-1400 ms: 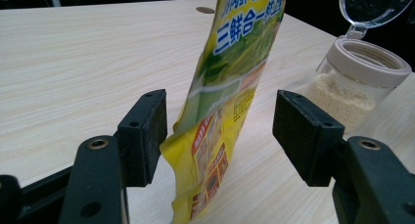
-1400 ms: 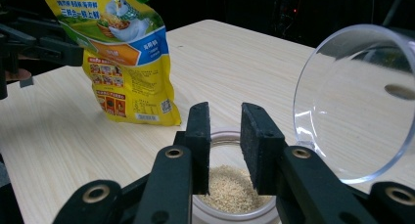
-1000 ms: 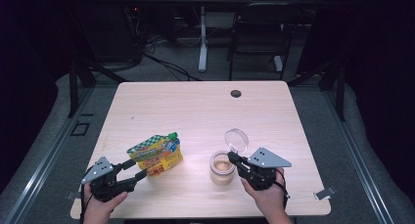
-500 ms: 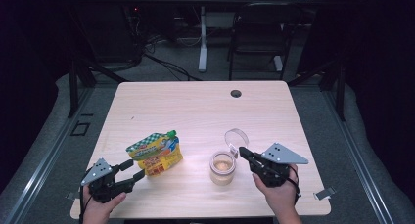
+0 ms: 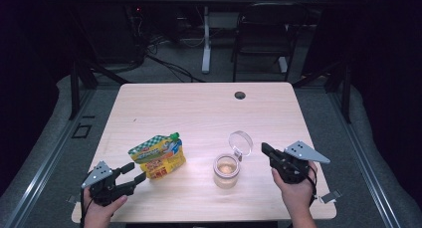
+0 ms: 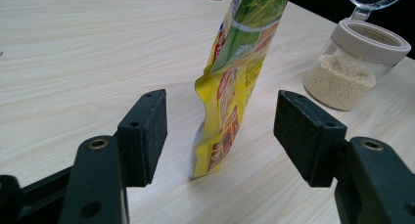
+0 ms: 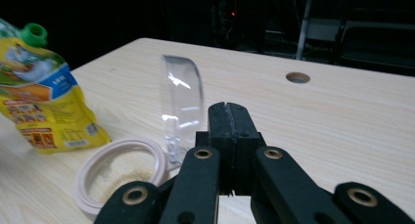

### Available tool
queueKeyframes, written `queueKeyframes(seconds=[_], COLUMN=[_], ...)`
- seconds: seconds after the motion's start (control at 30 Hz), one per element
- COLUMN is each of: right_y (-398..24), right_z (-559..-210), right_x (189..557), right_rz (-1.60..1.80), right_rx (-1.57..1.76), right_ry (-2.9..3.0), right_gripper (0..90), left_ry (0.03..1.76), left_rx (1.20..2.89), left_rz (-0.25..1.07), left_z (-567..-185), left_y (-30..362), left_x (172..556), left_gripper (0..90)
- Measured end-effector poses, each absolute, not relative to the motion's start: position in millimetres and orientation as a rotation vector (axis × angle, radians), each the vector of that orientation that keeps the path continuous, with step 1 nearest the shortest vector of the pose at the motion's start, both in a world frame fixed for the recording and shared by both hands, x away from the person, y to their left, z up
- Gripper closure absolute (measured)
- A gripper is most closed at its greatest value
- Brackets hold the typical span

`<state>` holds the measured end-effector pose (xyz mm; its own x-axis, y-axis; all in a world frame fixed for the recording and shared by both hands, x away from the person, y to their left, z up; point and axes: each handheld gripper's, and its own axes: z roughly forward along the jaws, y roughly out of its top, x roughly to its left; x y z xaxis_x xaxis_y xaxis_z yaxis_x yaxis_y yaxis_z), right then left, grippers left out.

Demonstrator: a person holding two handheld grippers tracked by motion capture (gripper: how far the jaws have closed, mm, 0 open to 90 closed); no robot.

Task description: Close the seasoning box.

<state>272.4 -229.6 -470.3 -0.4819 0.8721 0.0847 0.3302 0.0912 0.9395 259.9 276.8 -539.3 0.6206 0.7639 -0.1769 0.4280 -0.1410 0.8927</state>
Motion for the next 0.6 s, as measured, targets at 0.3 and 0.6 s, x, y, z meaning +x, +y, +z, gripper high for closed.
queueKeyframes(seconds=[0.3,0.6], right_y=[-230,-221], right_z=[-484,-491], right_x=[290,298], right_rz=[1.379,1.357], right_rx=[1.225,1.219], right_ry=[1.890,1.916], right_gripper=[90.0,90.0], left_ry=[0.973,0.986], left_rx=[1.796,1.797], left_rz=[0.415,0.417], left_z=[-541,-542], left_y=[277,280], left_x=[254,252], left_gripper=[38.1,38.1])
